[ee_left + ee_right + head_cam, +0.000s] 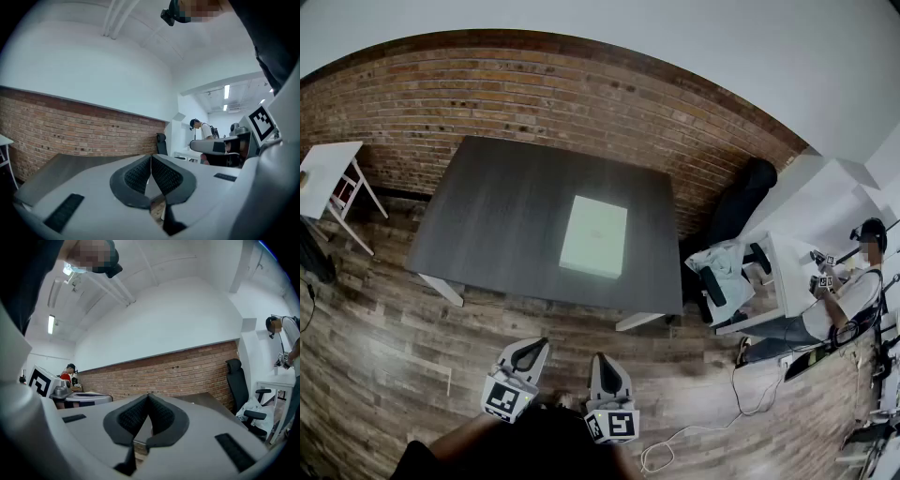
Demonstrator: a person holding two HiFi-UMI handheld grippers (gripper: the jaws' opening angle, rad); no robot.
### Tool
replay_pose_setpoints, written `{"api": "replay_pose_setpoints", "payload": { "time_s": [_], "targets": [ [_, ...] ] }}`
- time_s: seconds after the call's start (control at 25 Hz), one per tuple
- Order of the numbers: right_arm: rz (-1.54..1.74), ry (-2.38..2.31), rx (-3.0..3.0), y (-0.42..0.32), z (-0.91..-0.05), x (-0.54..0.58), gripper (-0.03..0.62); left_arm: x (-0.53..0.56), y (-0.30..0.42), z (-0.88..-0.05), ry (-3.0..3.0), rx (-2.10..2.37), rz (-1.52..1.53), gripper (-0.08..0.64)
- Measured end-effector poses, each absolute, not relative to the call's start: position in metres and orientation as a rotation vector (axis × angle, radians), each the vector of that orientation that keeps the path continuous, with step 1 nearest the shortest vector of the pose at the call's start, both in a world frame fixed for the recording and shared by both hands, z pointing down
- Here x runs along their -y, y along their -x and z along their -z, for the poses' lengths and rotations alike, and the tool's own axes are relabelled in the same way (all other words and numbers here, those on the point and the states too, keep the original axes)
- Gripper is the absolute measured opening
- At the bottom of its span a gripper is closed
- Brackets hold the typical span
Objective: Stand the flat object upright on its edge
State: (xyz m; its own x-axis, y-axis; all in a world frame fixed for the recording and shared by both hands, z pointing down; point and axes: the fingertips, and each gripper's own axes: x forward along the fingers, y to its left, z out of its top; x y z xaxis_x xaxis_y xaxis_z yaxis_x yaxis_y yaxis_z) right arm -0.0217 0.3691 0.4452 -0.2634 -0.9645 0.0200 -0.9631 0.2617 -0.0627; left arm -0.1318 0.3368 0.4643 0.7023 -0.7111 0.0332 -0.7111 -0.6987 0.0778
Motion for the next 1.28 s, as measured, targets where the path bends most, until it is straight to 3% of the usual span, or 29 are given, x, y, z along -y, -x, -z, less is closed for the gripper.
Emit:
{"api": "replay_pose_setpoints", "payload": {
  "time_s": [1.28],
  "targets": [
    [0.090, 1.981, -2.409, 0.078, -0.441, -0.348, 0.025, -0.317, 0.191, -0.470, -2.852, 1.105, 0.011, 0.034]
  ]
}}
